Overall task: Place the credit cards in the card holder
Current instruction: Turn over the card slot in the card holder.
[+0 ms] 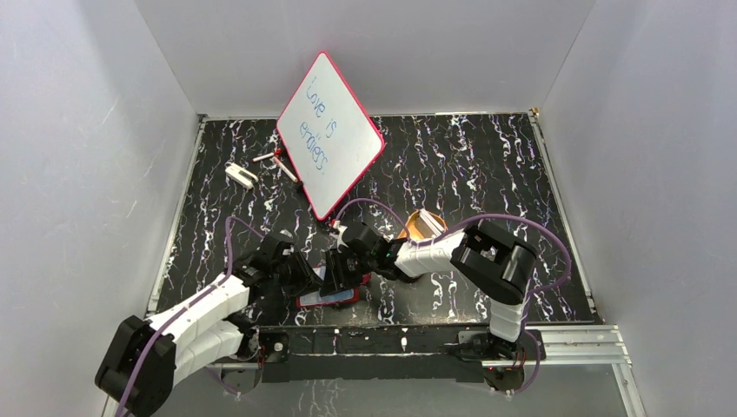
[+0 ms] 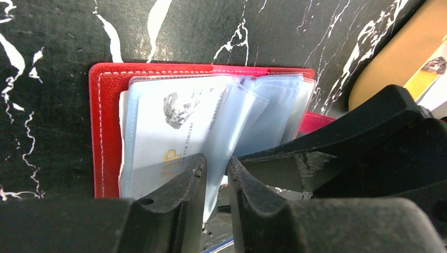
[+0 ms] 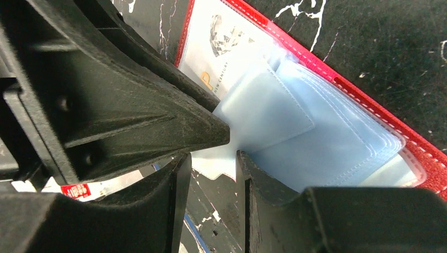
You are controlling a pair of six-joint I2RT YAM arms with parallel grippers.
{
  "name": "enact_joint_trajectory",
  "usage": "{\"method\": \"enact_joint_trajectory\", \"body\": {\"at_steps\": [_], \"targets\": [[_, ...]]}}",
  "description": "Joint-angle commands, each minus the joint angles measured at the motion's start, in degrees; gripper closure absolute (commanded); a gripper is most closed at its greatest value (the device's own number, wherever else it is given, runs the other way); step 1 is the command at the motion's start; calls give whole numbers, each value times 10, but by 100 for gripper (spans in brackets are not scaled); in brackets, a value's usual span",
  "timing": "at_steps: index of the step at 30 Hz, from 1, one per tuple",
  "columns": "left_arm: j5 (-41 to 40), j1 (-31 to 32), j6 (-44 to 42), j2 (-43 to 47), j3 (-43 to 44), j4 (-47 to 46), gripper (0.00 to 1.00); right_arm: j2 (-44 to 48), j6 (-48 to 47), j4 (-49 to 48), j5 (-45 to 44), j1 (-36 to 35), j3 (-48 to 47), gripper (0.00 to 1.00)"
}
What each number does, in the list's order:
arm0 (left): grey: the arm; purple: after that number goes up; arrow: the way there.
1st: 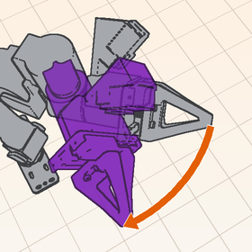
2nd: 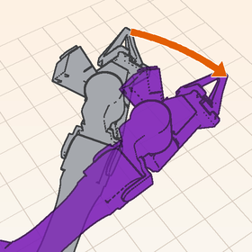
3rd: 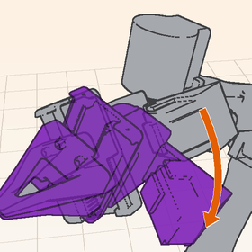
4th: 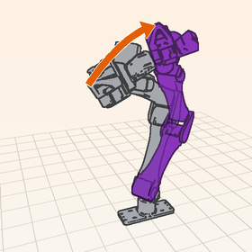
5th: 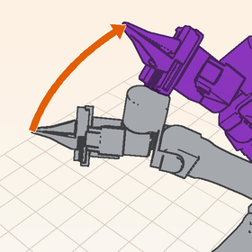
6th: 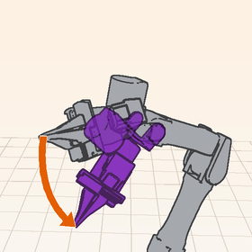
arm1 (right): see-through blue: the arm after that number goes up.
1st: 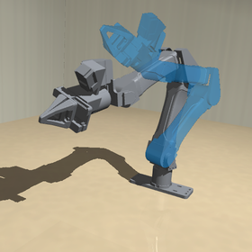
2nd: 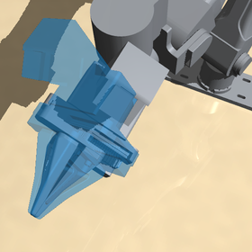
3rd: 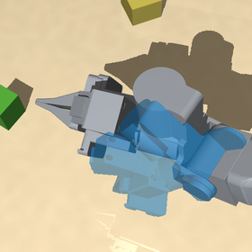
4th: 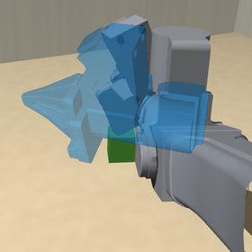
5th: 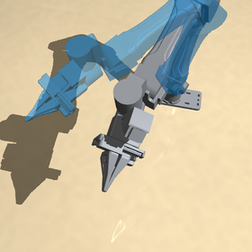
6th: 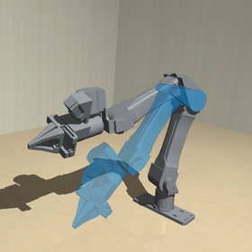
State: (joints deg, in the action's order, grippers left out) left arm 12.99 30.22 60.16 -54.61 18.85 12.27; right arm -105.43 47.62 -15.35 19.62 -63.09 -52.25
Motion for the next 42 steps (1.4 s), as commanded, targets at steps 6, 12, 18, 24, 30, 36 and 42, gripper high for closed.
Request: {"method": "enact_joint_trajectory", "body": {"at_steps": [6,12,18,24,30,36,42], "targets": [[33,3,-42,-48,-2,-4,97,-8,-16,-10,-11,3,-12,55],[24,3,-31,-38,-13,-18,100,21,-15,-9,-6,3,-5,54],[22,3,-8,-24,-29,-26,100,91,7,2,-52,11,32,51],[17,3,9,-6,-39,-28,100,75,19,2,-46,16,31,51],[5,3,12,7,-33,-9,100,54,33,10,-55,15,29,51],[-2,3,14,21,-28,4,100,36,38,9,-60,16,23,52],[-11,3,12,29,-16,24,100,37,62,3,-81,22,51,56]]}}
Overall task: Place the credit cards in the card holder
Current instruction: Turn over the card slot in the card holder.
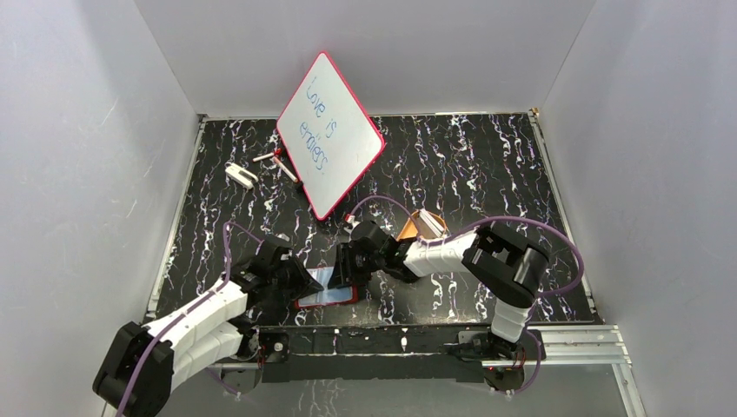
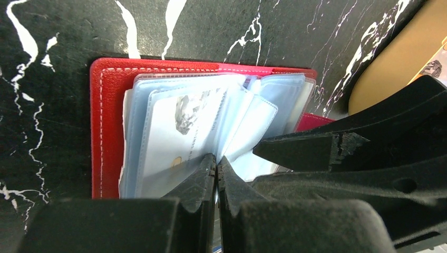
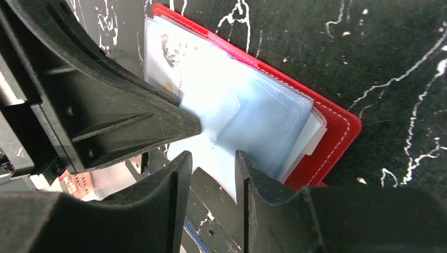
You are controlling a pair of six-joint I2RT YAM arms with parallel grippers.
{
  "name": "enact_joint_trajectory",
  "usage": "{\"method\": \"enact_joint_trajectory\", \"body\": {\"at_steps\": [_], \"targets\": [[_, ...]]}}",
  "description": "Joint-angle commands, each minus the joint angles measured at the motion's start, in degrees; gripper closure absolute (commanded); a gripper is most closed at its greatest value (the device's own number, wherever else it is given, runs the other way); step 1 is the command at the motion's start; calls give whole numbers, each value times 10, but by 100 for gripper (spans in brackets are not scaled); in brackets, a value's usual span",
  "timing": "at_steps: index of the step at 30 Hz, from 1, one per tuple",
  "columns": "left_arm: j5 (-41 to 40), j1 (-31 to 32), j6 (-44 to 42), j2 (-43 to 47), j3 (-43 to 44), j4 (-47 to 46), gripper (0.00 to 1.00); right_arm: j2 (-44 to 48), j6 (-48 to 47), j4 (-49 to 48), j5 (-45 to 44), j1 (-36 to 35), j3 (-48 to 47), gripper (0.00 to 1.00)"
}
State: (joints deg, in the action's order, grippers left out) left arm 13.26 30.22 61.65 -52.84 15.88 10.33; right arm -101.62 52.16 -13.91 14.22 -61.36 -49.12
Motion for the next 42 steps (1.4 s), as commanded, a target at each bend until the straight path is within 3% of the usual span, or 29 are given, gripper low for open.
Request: {"method": "enact_joint_trajectory", "body": {"at_steps": [1,7,14,19,23,35,42], "targets": [[-15,3,-3,13,14,46,100,1,17,-12,-32,6,26,58],[-22,3,-4,17,19,57,100,-9,0,14,-44,7,28,80],[-71,3,-18,51,73,139,98,-25,-13,43,-54,7,20,87],[-89,3,-40,91,127,181,76,-36,-23,60,-57,6,13,89],[-59,3,-55,95,143,167,68,-43,-24,58,-54,7,11,90],[68,9,-34,49,99,58,66,-52,-22,55,-48,7,8,90],[57,92,-31,33,89,46,67,-63,-22,58,-44,8,-1,89]]}}
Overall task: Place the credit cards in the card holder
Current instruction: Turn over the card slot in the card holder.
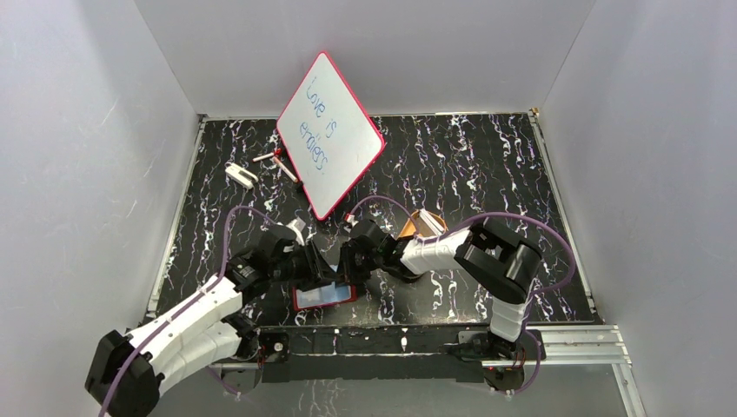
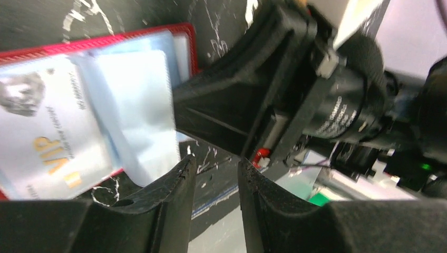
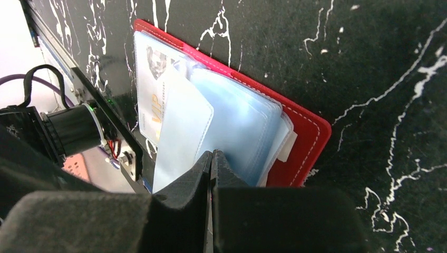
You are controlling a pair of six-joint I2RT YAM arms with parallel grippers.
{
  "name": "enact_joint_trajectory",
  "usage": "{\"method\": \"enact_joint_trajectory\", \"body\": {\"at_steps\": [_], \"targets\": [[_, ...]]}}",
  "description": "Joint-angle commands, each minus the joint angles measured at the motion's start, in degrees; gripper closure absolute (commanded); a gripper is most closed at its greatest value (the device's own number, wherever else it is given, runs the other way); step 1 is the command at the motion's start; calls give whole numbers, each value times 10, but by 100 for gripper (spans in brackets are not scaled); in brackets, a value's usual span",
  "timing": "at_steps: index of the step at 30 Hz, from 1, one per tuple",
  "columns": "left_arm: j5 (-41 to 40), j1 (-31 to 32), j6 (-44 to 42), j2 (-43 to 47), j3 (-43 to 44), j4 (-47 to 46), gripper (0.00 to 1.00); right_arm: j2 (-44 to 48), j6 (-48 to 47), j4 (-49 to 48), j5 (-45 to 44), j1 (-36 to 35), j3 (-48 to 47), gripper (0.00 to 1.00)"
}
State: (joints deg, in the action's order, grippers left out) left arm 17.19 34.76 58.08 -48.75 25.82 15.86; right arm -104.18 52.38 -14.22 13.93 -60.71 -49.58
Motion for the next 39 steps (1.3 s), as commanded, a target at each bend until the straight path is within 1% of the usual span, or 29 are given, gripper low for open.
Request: {"method": "enact_joint_trajectory", "body": {"at_steps": [1,3,5,10,14,16,19,21,27,30,32,33,34,36,39], "targets": [[4,63,7,-9,-12,-3,66,-38,-24,61,-41,1,3,89],[-26,90,10,-11,-13,22,64,-39,-24,62,-40,1,2,89],[-35,99,9,-17,-17,31,62,-39,-24,63,-40,1,1,89],[-76,100,0,-50,-13,56,59,-37,-23,67,-41,1,-1,88],[-116,100,4,-74,-16,62,59,-33,-24,71,-42,1,-1,88],[-151,100,19,-69,-14,77,60,-31,-24,72,-42,1,-1,88],[-221,100,51,-37,-9,114,60,-29,-24,72,-42,1,0,88],[-262,100,74,-5,-1,154,60,-28,-25,71,-39,1,1,88],[-335,100,106,121,34,244,60,-32,-28,72,-37,1,-2,88],[-332,99,100,162,52,252,60,-32,-28,71,-35,1,-3,88],[-309,99,82,171,61,232,60,-31,-28,71,-35,1,-3,88],[-287,99,67,169,62,207,60,-29,-28,71,-36,1,-3,88],[-259,99,55,163,62,168,60,-29,-29,71,-36,1,-2,88],[-209,99,40,131,56,118,61,-28,-29,71,-37,1,-2,88],[-195,99,43,60,52,108,66,-19,-31,74,-38,1,-2,87]]}}
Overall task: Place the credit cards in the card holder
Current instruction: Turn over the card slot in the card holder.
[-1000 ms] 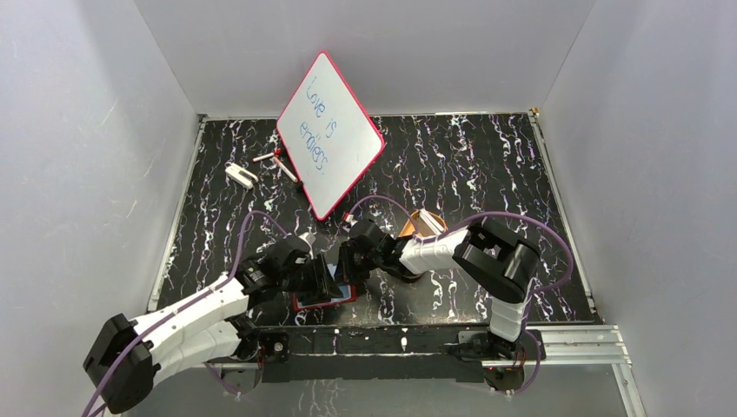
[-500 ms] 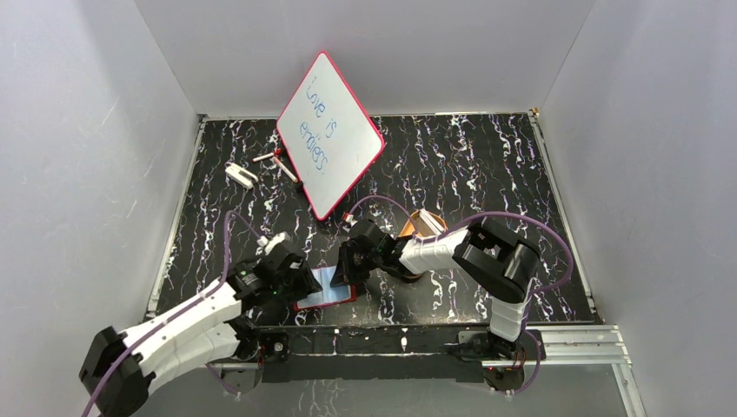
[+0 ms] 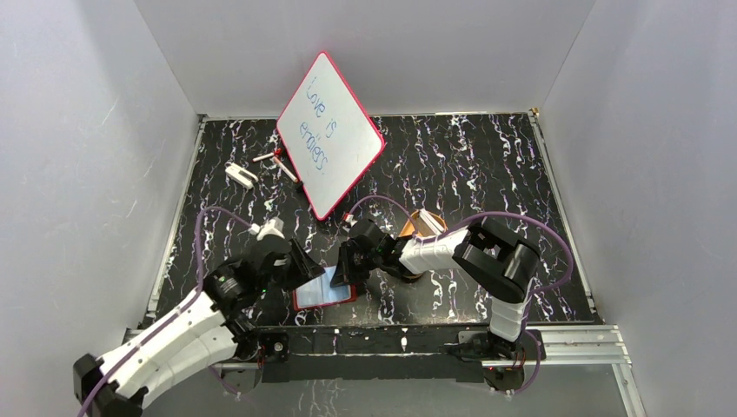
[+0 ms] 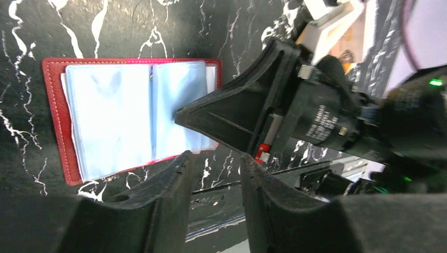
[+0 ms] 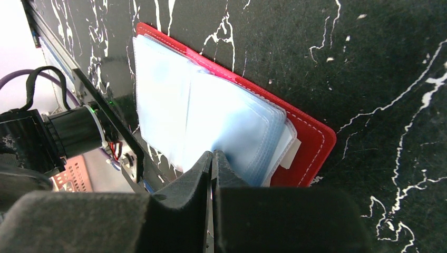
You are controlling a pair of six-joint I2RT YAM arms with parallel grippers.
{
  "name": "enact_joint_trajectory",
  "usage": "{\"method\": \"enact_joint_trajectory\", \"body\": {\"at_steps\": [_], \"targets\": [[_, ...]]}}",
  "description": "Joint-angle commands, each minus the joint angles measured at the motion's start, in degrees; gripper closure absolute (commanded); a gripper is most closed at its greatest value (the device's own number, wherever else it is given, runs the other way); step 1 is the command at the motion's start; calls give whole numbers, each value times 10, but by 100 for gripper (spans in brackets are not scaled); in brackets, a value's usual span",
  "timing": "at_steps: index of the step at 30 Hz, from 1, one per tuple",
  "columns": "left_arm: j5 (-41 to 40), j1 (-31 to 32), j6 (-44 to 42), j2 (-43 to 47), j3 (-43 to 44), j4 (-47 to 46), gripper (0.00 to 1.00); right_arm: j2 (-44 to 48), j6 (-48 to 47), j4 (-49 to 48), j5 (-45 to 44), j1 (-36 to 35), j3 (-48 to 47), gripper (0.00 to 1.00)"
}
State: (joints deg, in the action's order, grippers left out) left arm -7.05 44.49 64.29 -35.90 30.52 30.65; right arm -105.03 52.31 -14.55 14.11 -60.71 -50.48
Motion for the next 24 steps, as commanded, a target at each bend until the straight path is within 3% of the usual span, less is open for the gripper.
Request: {"method": "enact_joint_trajectory", "body": {"at_steps": [1,8,15,24], "targets": [[41,2,-14,-77,0,-36,67,-4,-31,81,-44,1,8,86],[-21,2,20,-56,-54,-17,68,57,-46,118,-61,1,8,72],[-49,2,24,-11,-36,20,68,151,-82,203,-90,1,-42,64],[-95,2,14,55,-12,38,64,325,-241,388,-305,78,-97,59]]}}
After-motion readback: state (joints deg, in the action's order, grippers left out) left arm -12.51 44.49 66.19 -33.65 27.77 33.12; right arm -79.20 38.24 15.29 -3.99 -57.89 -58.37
